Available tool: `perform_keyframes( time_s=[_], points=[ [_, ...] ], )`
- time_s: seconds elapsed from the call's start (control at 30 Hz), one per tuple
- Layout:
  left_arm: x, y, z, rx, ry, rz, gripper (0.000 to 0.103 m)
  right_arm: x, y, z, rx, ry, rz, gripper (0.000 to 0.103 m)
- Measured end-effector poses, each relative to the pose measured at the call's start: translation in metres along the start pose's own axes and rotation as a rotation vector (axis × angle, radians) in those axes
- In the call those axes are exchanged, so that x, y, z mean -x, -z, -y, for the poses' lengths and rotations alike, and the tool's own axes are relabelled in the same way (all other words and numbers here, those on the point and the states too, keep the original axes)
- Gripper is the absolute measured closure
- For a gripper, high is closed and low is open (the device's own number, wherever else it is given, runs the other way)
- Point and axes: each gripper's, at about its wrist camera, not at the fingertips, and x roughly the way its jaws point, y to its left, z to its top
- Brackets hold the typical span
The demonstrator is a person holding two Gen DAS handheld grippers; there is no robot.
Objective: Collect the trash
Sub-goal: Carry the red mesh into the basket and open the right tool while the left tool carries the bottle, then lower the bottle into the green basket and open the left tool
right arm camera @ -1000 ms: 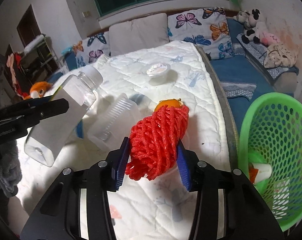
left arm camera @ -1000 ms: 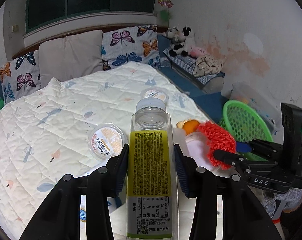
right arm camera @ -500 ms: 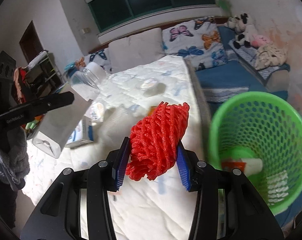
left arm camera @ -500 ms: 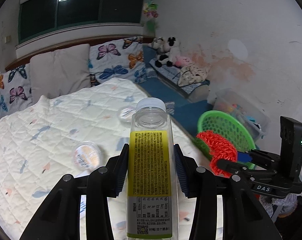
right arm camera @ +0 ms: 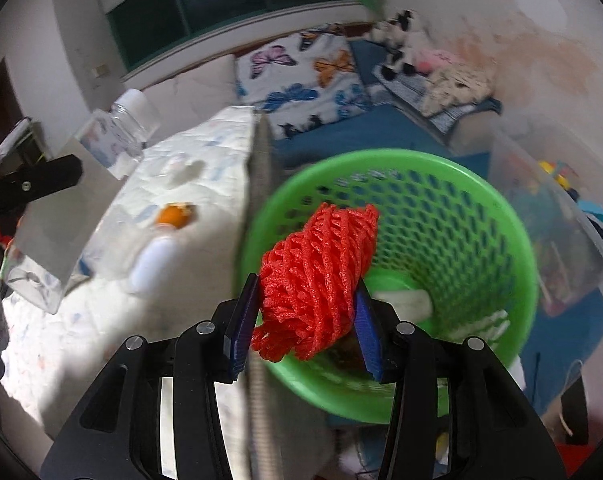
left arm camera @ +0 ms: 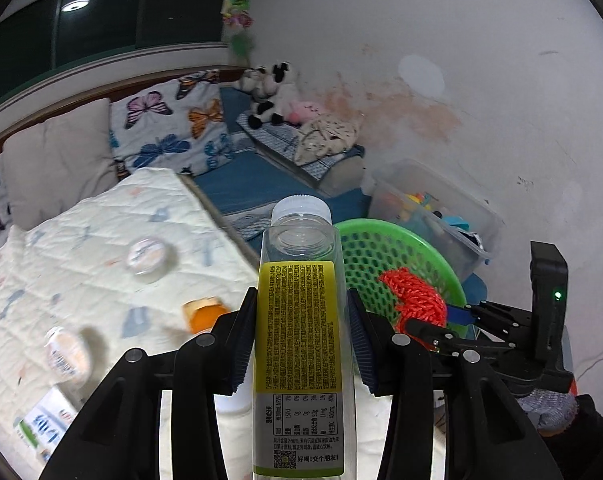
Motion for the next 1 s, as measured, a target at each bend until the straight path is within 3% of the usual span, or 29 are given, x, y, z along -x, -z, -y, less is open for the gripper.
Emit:
perform_keyframes(
  time_s=[0.07, 0.17, 0.23, 0.33, 1.0],
  points=[
    [-0.009, -0.003, 0.009, -0.009, 0.009, -0.006, 0.061, -0.002, 0.001, 0.012, -0.014, 0.022, -0.004, 0.055],
    [-0.023, -0.008, 0.021, -0.016, 0.026, -0.019, 0.061, -0.004, 0.003, 0.027, -0.031, 0.043, -0.011, 0.046],
    [-0.034, -0.012, 0.029, -0.022, 0.036, -0.027, 0.061, -0.004, 0.004, 0.035, -0.045, 0.06, -0.01, 0.035],
    [-0.048, -0.017, 0.039, -0.026, 0.049, -0.041, 0.061, -0.002, 0.007, 0.043, -0.056, 0.067, -0.008, 0.031],
    [-0.146, -0.02, 0.081, -0.013, 0.083, -0.174, 0.06, 0.031, 0.026, 0.069, -0.137, 0.077, 0.051, 0.028]
  ],
)
